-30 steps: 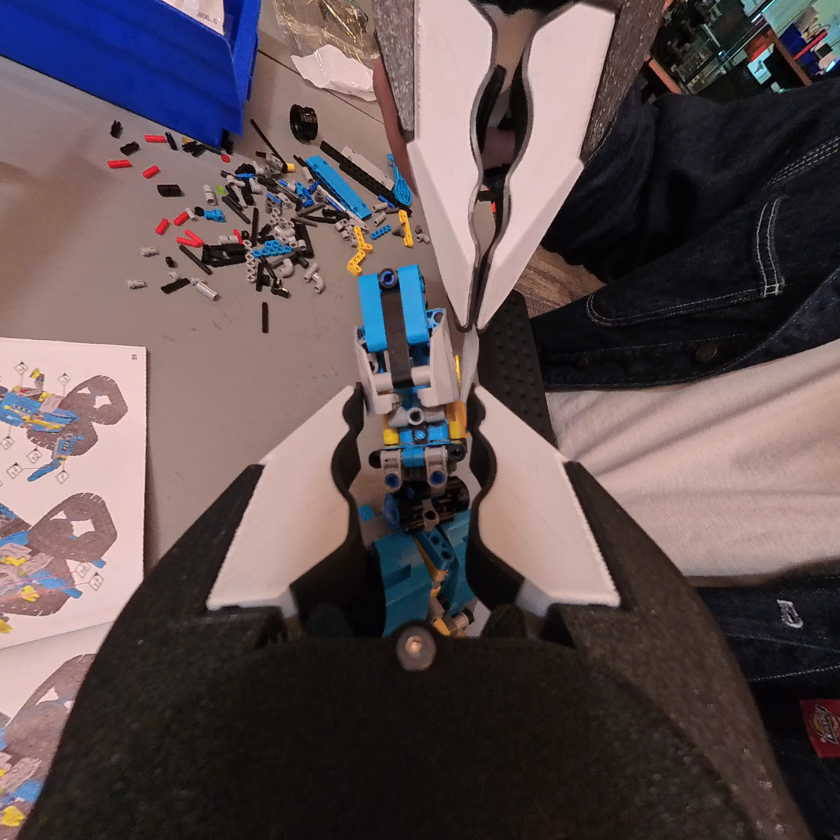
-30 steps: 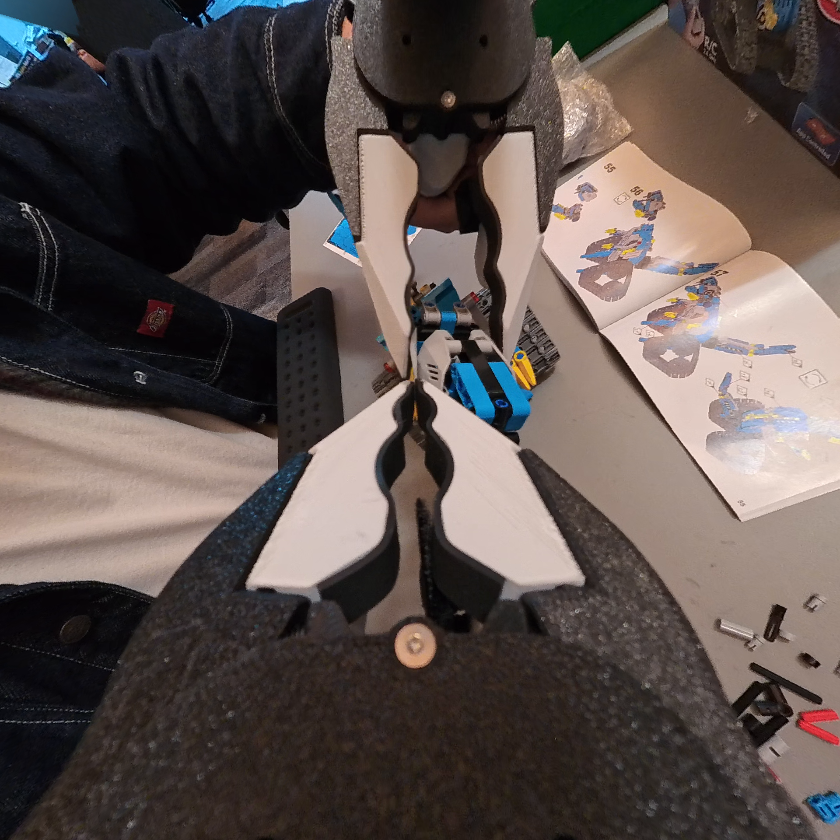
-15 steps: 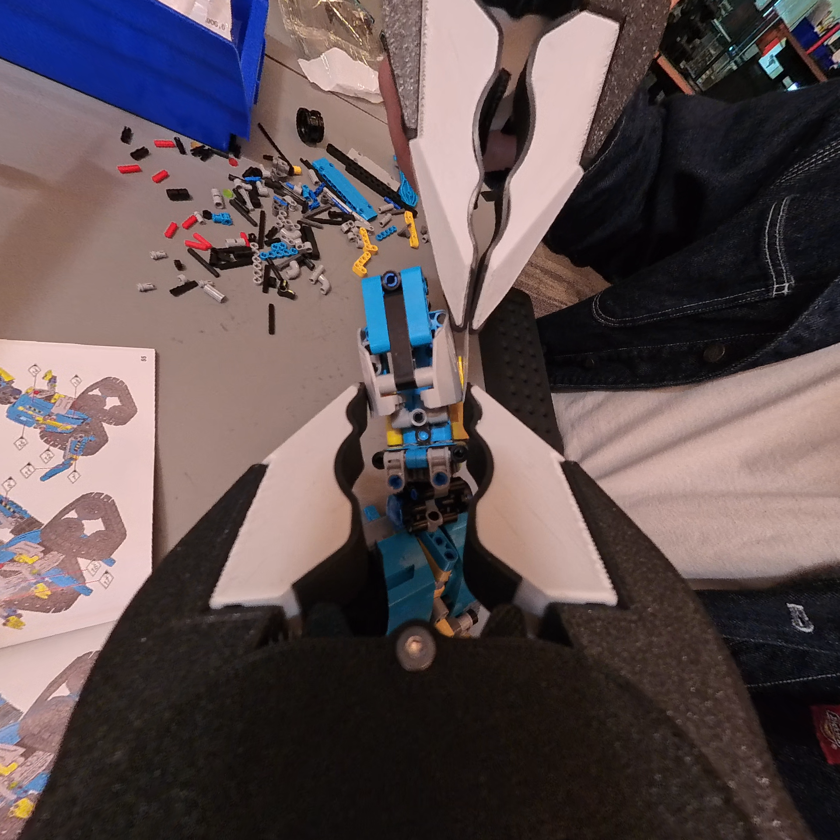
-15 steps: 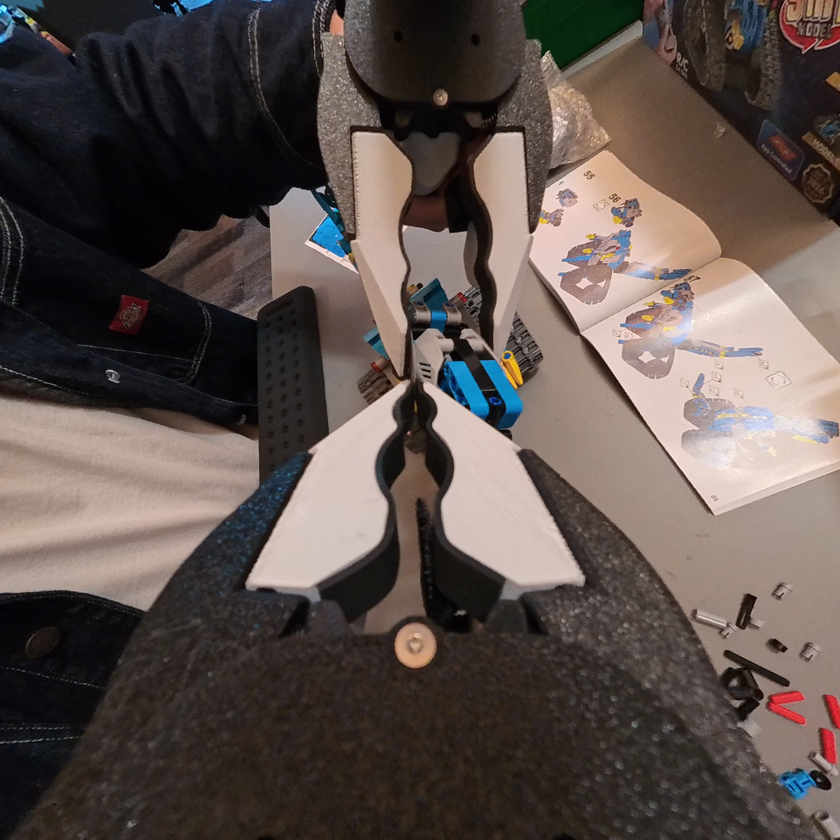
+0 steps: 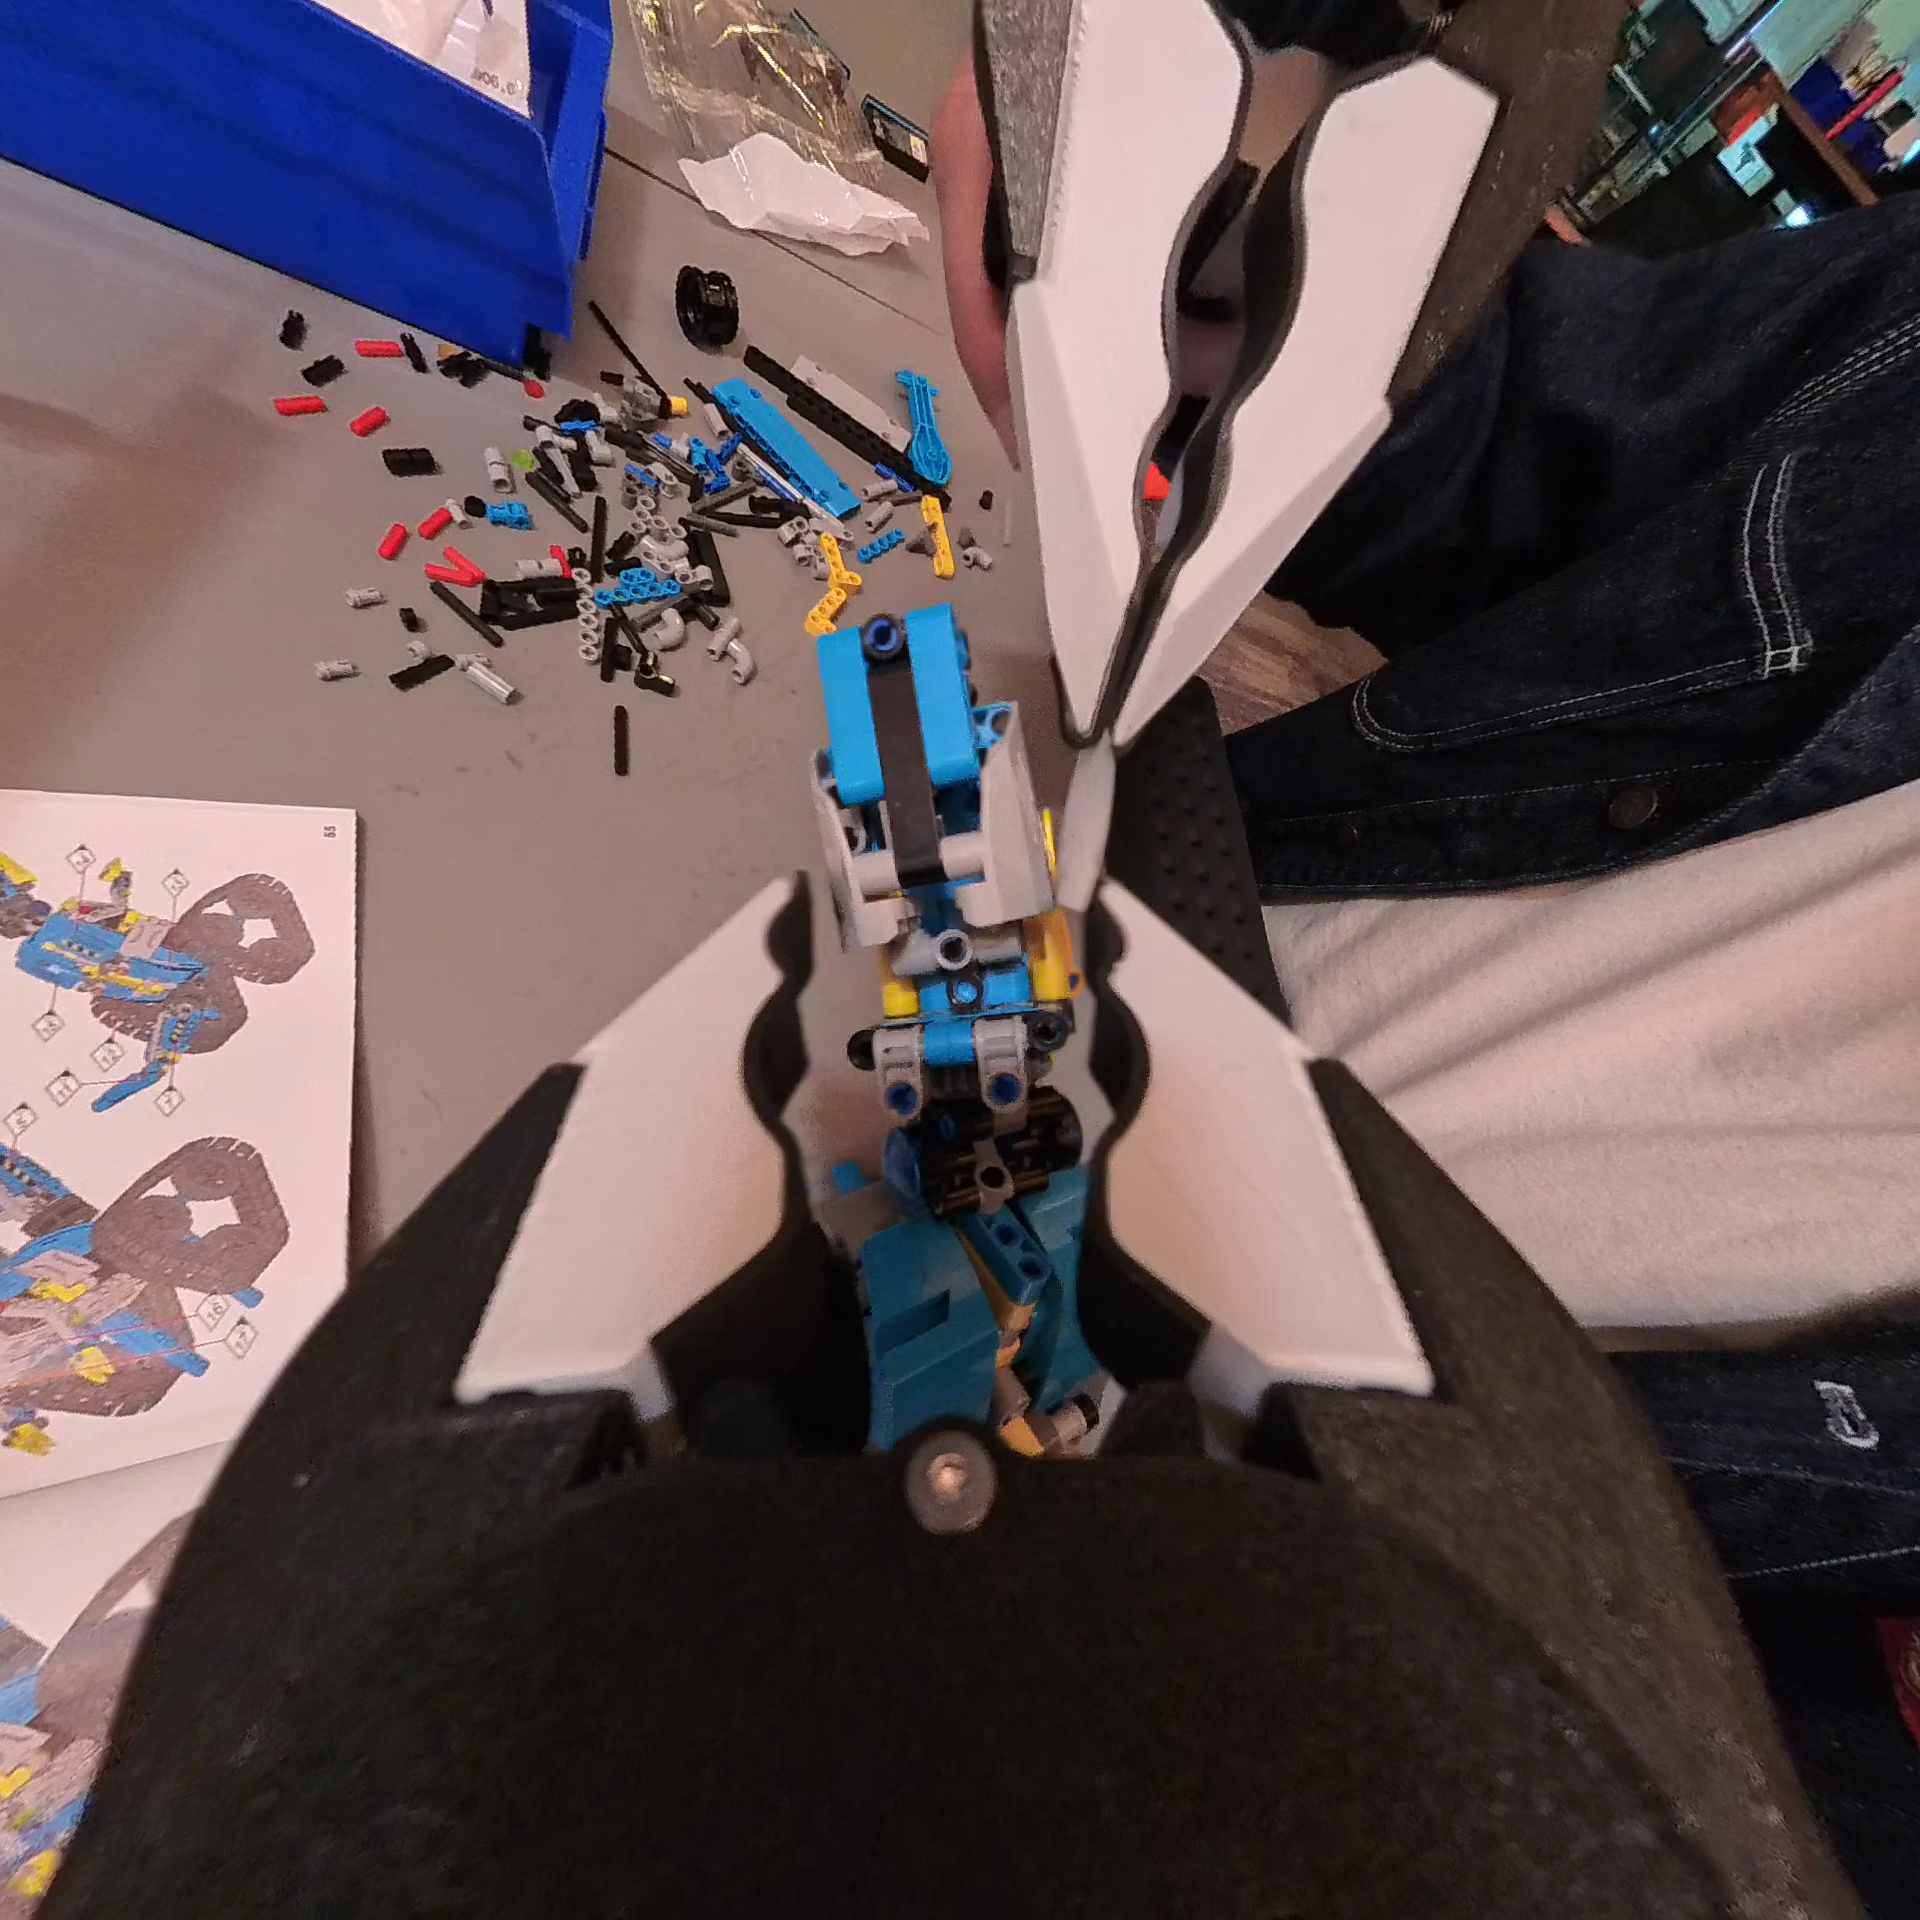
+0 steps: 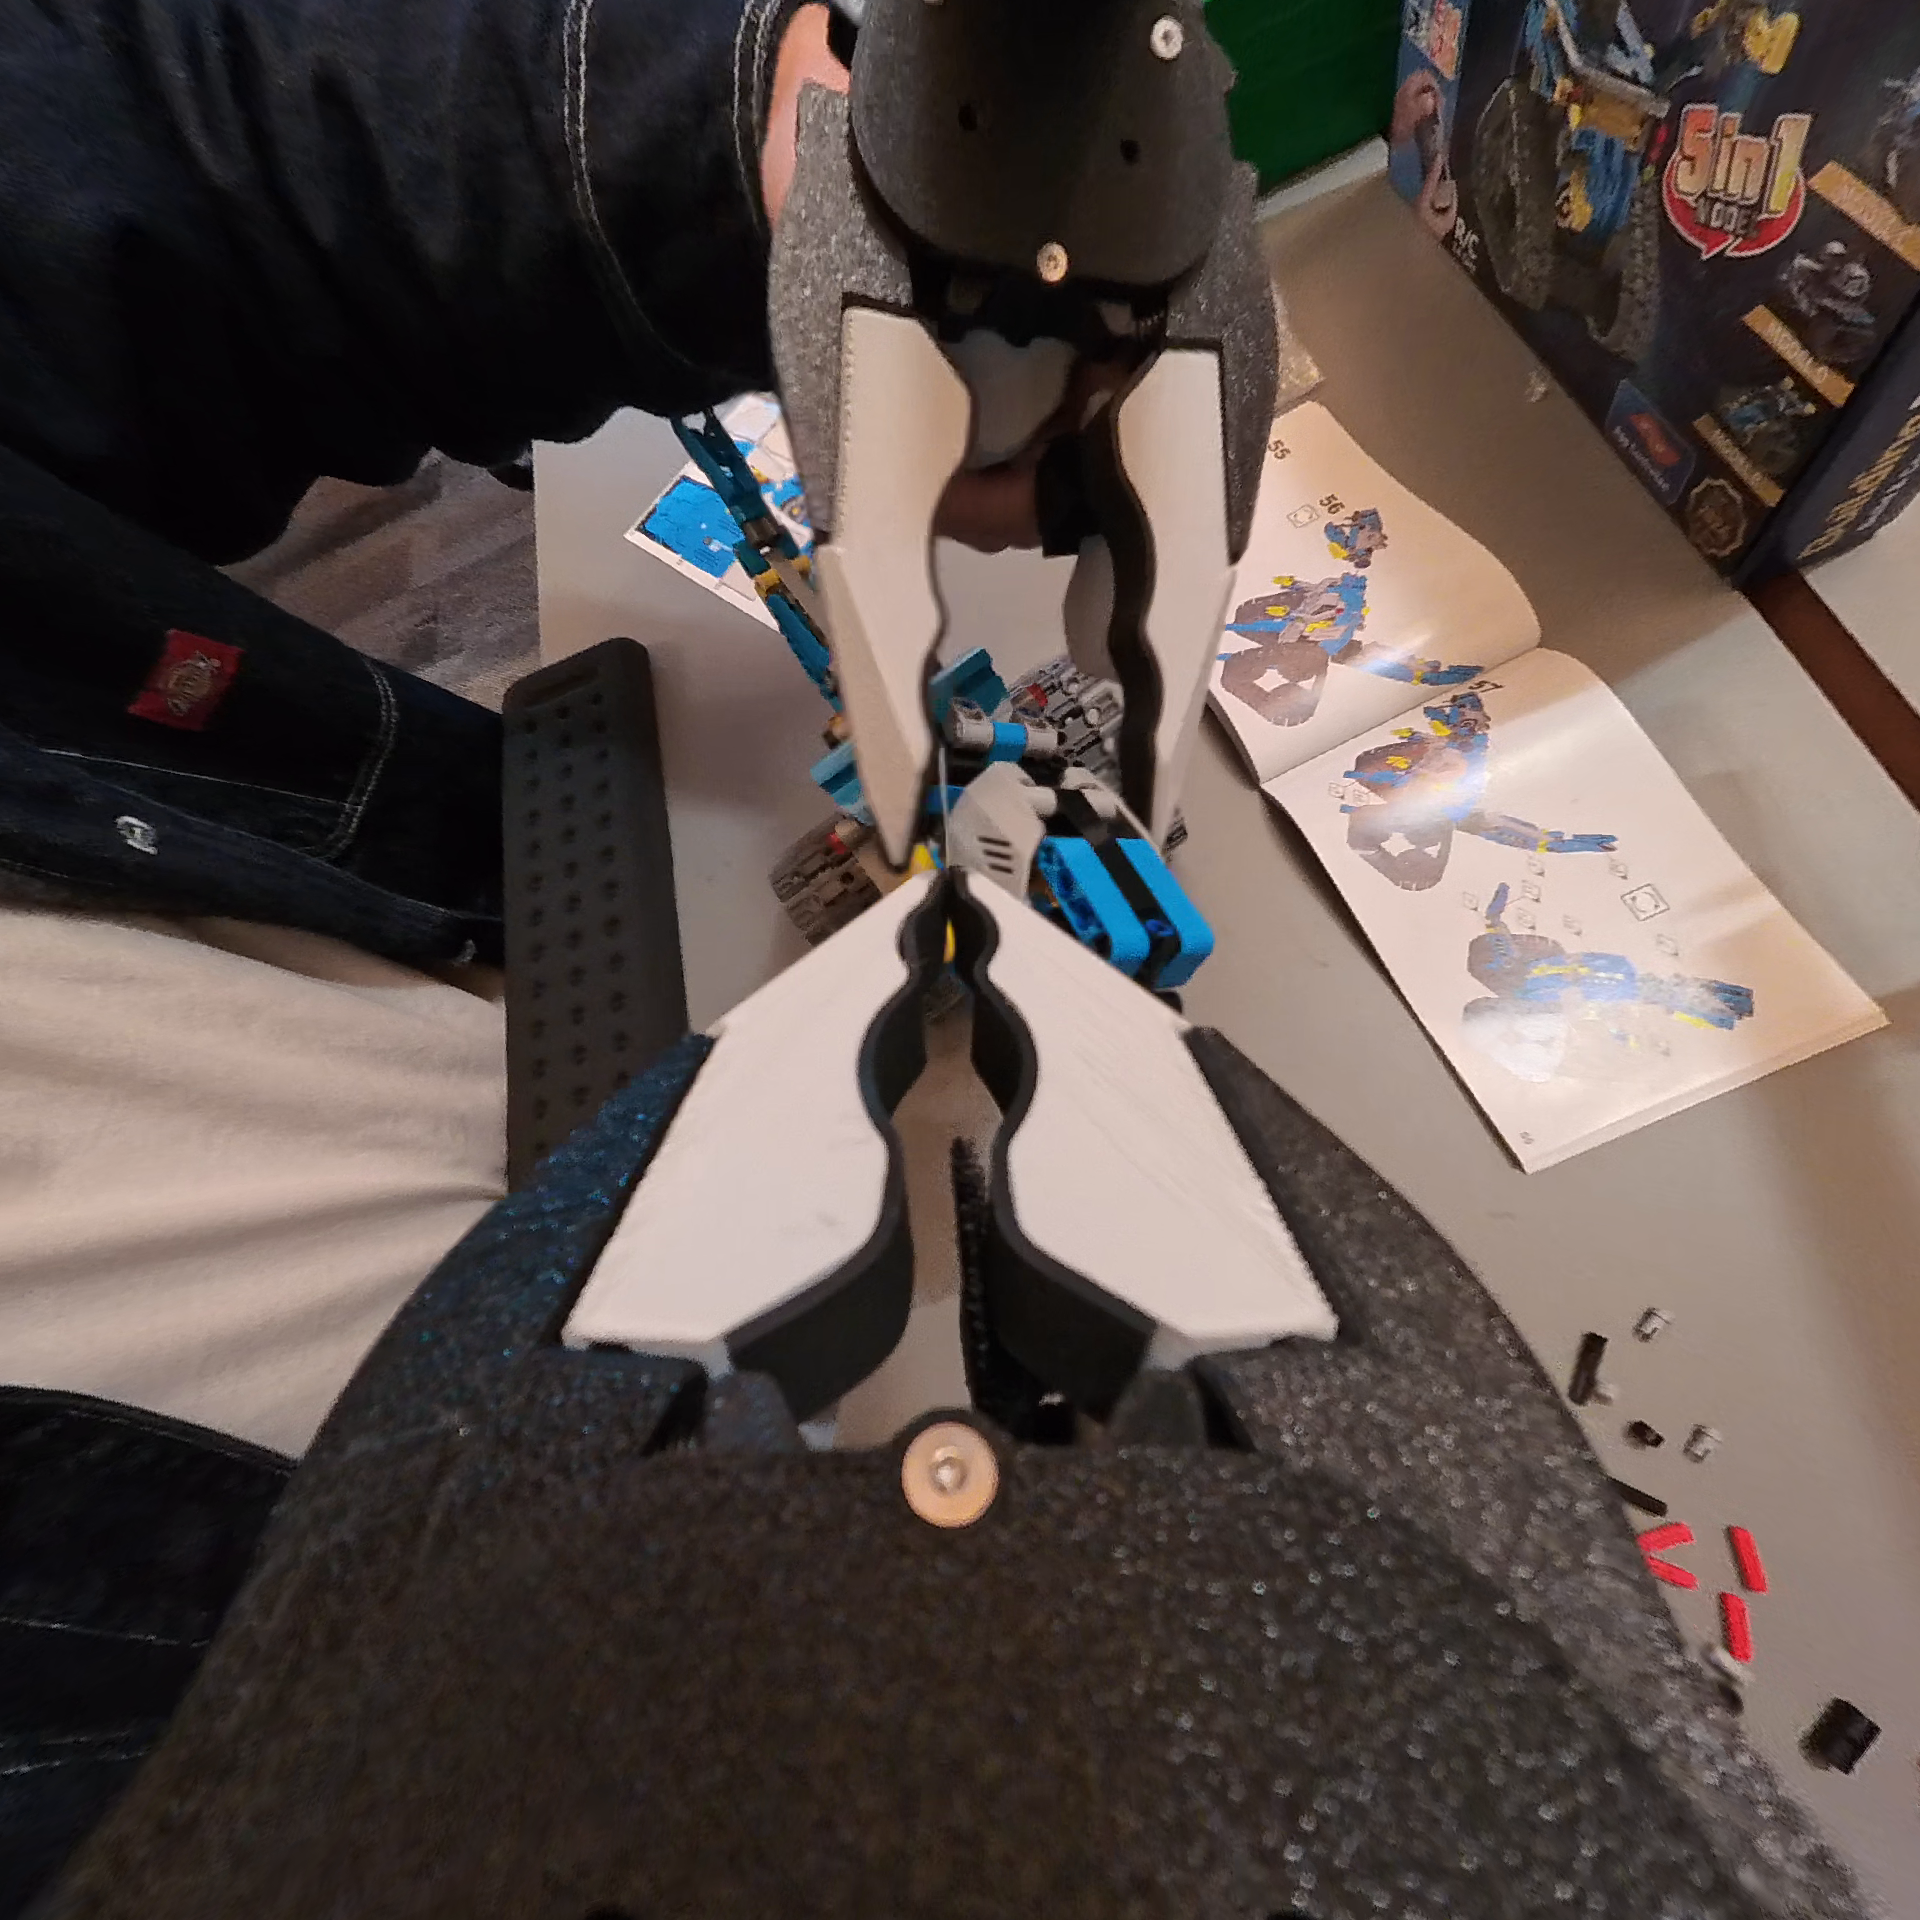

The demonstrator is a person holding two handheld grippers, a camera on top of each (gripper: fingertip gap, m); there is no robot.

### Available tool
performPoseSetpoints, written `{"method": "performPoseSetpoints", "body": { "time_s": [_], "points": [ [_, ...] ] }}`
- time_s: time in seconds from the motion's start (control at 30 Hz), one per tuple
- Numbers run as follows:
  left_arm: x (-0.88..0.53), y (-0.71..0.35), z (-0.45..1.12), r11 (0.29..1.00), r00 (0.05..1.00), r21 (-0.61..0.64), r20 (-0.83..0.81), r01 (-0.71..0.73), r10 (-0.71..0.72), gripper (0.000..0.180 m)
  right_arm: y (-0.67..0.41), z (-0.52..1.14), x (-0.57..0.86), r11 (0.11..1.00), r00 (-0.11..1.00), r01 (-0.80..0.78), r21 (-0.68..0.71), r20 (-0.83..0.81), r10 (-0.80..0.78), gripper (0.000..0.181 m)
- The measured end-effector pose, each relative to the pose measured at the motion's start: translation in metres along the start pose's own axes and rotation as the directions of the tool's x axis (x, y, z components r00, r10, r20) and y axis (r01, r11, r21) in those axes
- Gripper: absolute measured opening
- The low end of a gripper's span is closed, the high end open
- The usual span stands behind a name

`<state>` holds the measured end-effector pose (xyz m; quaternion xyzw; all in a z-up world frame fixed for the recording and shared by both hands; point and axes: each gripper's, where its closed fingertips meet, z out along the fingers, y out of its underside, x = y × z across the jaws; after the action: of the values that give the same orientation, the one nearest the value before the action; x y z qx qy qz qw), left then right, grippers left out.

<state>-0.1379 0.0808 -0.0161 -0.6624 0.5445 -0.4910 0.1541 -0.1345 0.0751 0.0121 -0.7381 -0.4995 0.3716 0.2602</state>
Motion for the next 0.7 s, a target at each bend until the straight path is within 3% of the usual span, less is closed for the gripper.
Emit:
{"method": "performPoseSetpoints", "body": {
  "time_s": [0.07,0.57,0.7],
  "points": [
    [0.002,0.002,0.000,1.000,1.000,-0.007,0.000,-0.011,0.011,0.063,-0.003,-0.003,-0.002,0.999,0.999,-0.032,0.028,0.028,0.031,0.000],
    [0.004,0.012,0.004,0.998,1.000,-0.056,0.001,-0.027,0.027,0.057,-0.009,-0.008,-0.032,0.998,0.979,-0.048,0.041,0.200,0.039,0.000],
    [0.005,0.014,0.004,0.998,1.000,-0.058,-0.009,-0.026,0.025,0.057,-0.004,-0.004,-0.026,0.999,0.985,-0.041,-0.004,0.166,0.041,0.000]
  ]
}}
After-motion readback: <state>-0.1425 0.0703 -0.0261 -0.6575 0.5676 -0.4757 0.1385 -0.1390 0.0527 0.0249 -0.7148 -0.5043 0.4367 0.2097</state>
